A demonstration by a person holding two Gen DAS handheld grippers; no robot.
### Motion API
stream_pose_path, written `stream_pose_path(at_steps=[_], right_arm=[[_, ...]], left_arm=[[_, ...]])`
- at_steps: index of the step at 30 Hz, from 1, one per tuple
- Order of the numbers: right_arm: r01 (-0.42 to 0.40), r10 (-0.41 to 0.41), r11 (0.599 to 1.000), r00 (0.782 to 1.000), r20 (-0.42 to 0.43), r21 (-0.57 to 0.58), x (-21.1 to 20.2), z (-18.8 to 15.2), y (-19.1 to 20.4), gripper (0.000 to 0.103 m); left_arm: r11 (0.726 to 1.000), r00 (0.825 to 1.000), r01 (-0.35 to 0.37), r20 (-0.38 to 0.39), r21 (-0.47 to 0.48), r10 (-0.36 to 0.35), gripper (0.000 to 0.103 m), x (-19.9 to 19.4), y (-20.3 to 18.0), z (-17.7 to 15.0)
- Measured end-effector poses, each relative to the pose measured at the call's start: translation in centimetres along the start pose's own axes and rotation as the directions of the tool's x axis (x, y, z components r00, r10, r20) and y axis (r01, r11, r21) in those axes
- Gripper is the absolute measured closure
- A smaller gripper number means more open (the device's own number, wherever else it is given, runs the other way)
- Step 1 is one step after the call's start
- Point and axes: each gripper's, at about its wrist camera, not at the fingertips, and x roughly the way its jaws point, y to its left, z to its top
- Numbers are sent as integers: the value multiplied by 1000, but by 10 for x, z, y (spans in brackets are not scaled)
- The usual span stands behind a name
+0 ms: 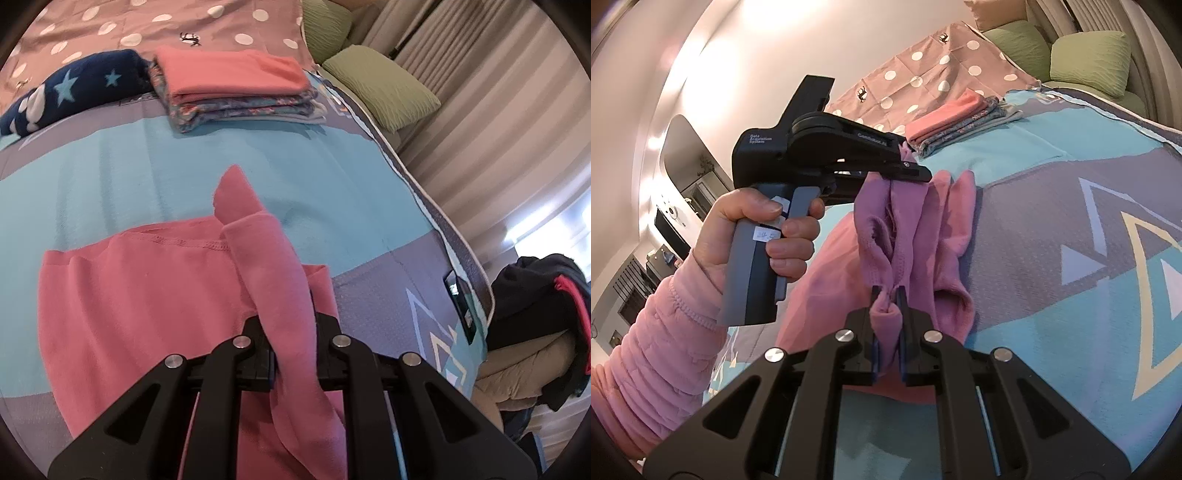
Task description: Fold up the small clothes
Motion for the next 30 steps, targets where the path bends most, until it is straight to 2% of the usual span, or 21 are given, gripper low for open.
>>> stream_pose_path(at_steps=[9,14,16,17,19,26,28,30], right_arm=[[-6,7,1000,1000,-26,25,2,-1,-11,95],[10,-8,999,999,-36,41,2,-2,-19,90],[28,-26,998,999,-40,53,1,-3,-24,89],[33,-30,998,999,-44,62,1,-4,-28,89],[34,-30,996,998,-54,84,1,-4,-34,89],[49,-44,995,997,-63,84,-2,-9,-36,84],[55,-49,995,997,-66,84,-3,-11,-35,82],[59,-54,995,996,-67,82,-5,-12,-36,81]], left_arm=[[999,999,-37,-31,5,37,89,18,-10,2],[998,998,-61,-15,27,62,73,21,-19,5],[997,998,-63,-2,36,63,60,22,-23,6],[997,998,-63,6,41,63,59,22,-24,6],[996,998,-69,15,52,68,49,22,-28,7],[991,995,-96,9,94,96,46,25,-40,9],[989,993,-113,26,95,111,33,21,-39,8],[988,992,-124,49,92,120,32,14,-37,8]])
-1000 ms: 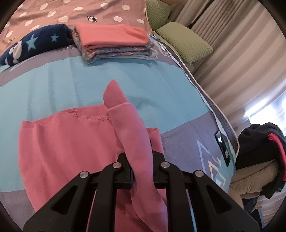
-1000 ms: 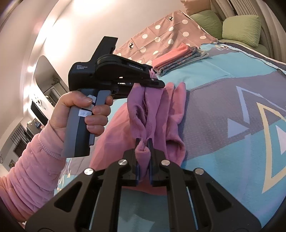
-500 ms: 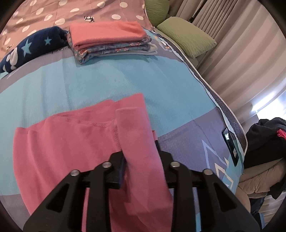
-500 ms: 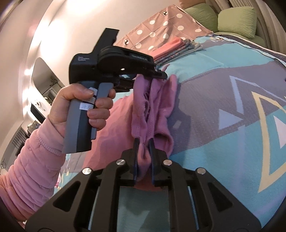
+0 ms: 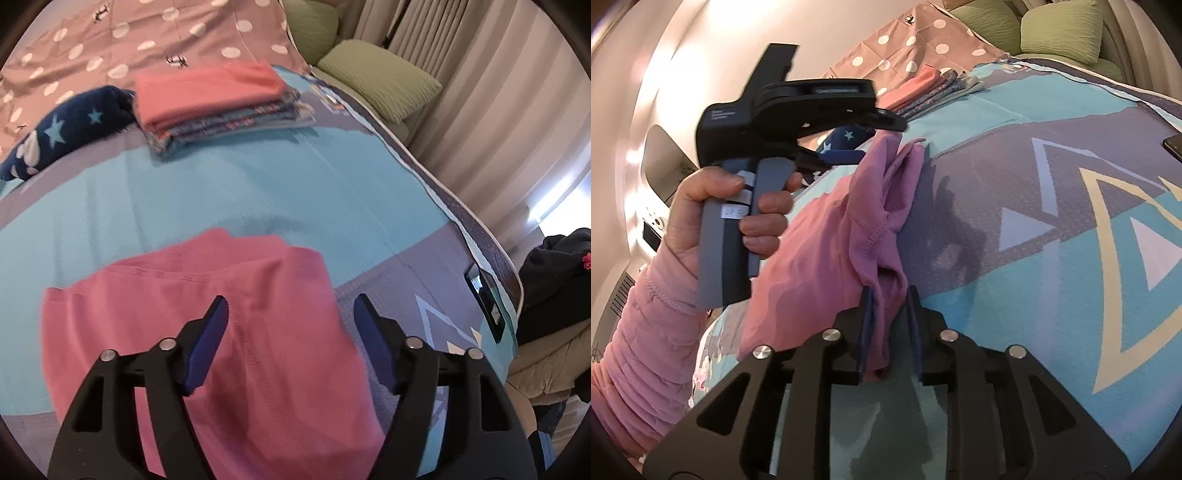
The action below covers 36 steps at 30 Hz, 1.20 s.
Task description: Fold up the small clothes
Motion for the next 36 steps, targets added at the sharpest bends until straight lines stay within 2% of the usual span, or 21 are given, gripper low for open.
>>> stream_pose_path(at_steps=[3,4,5,7,11,15,19,24,26,27,28,31,33,36], right_arm=[[11,-11,1000,1000,15,2,-9,0,-6,78],[18,-18,1000,1000,26,7,-13,1,-9,72],[27,-28,1000,999,34,10,-17,1,-12,67],[54,-54,998,997,55,12,-25,3,-19,65],[52,-50,998,996,71,-22,-30,8,-20,62],[-35,46,995,993,107,-98,-31,11,3,61],[-107,118,986,990,75,-128,-20,12,24,62],[-86,89,987,996,18,-136,-7,7,30,61],[-58,52,988,998,-46,-140,4,4,28,63],[-14,4,989,997,-73,-144,10,1,25,65],[12,-23,988,997,-71,-153,14,-1,24,70],[54,-67,977,996,-58,-206,12,-4,32,71],[87,-105,961,993,-54,-263,13,-7,41,67],[109,-128,950,991,-48,-294,9,-7,49,53]], left_arm=[[1000,1000,-16,21,-20,16,29,-13,9,-2],[999,999,-18,31,-26,19,22,-18,13,-4],[999,999,-23,43,-28,24,20,-23,16,-7],[999,996,-47,71,-18,49,18,-34,23,-17],[993,989,-115,96,15,113,12,-52,38,-46],[981,977,-189,104,48,184,11,-64,48,-82],[966,961,-253,125,43,246,11,-80,59,-115],[970,963,-243,124,10,240,11,-91,70,-137],[978,974,-207,99,33,203,8,-88,72,-147],[982,980,-187,83,39,183,8,-85,74,-151],[984,984,-172,61,39,169,7,-80,79,-158],[986,985,-166,47,21,165,1,-72,91,-176],[991,989,-131,66,-13,132,1,-76,100,-183],[990,987,-140,79,-8,140,1,-83,102,-189]])
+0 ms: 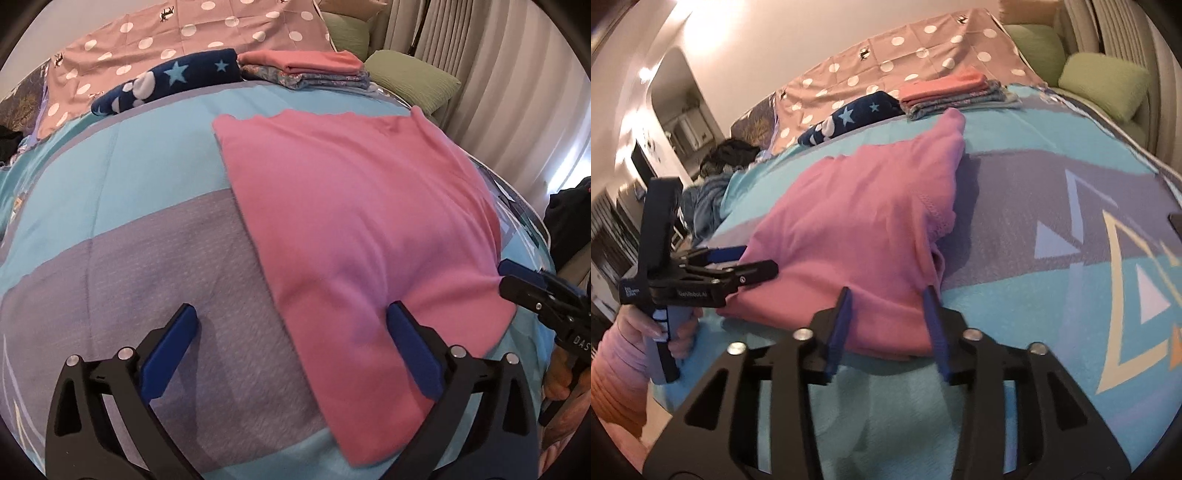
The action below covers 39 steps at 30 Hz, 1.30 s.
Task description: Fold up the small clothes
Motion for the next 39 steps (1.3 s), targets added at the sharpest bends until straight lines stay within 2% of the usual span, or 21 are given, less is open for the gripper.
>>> stream_pose_path(at_steps=[6,8,13,16,19,23,30,39], right_arm=[[76,-74,996,996,40,-44,-14,12,6,48],[89,-86,994,995,50,-58,-15,16,9,44],[86,-81,993,995,56,-78,-13,29,11,34],[64,-62,997,997,38,-35,-6,42,-3,31],[53,-53,998,998,-16,30,6,52,-18,30],[46,-41,996,997,-64,77,22,59,-33,30],[-64,84,989,986,-143,137,60,73,-41,30],[-93,104,993,980,-168,72,87,91,-34,29]], left_arm=[[999,999,23,24,-32,-22,1,-9,6,-7],[998,999,43,32,-48,-41,1,-14,10,-8],[990,991,110,89,-88,-102,1,-30,22,-7],[976,984,160,108,-148,-144,1,-30,36,-4],[959,975,214,96,-185,-199,1,-25,43,-2],[951,961,270,98,-153,-257,1,-17,40,0],[931,941,337,58,-138,-332,2,6,39,19],[920,924,383,10,-84,-383,2,30,28,43]])
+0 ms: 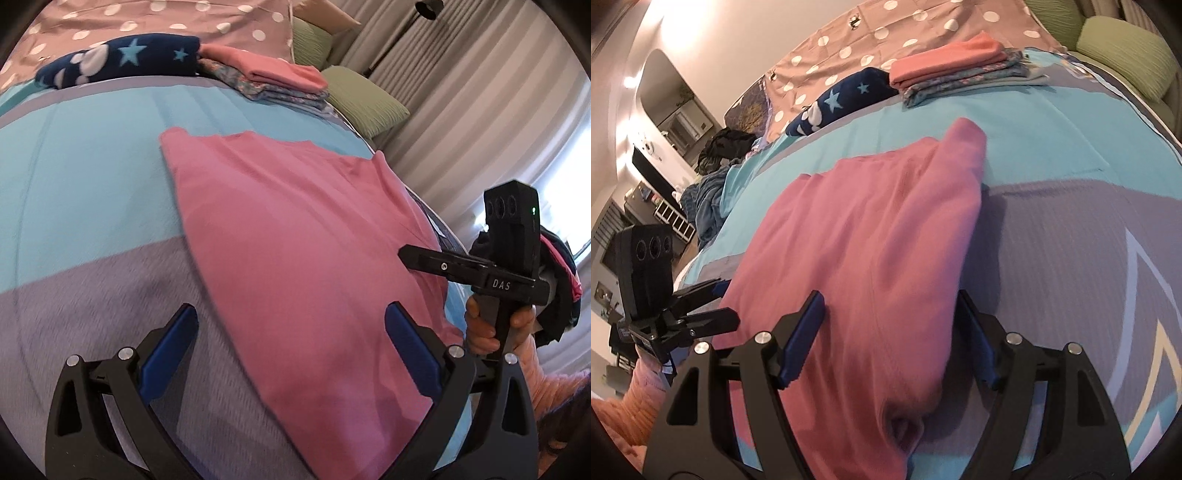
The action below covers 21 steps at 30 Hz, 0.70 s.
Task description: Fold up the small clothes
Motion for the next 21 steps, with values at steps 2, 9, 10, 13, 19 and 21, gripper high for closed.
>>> stream_pose_path(at_steps=[2,9,10,13,19,21], right_arm=[[-6,6,1000,1000,-4,-14,2,2,-1,29],[-17,16,997,1000,-14,-79,15,15,0,29],[-14,13,995,1000,-14,-94,17,17,1,29],[-18,15,990,1000,-21,-137,25,25,3,30],[-68,60,984,997,-53,-165,41,43,-2,31],[-79,71,985,996,-55,-156,44,48,-5,36]], left_arm=[[1000,1000,6,-7,9,-6,2,6,0,6],[999,999,33,-16,13,-33,12,21,8,27],[999,999,34,-14,15,-33,16,21,9,28],[999,999,46,-15,19,-46,23,23,15,33],[998,998,53,-17,34,-52,26,33,17,45],[998,998,57,-12,30,-57,26,37,18,49]])
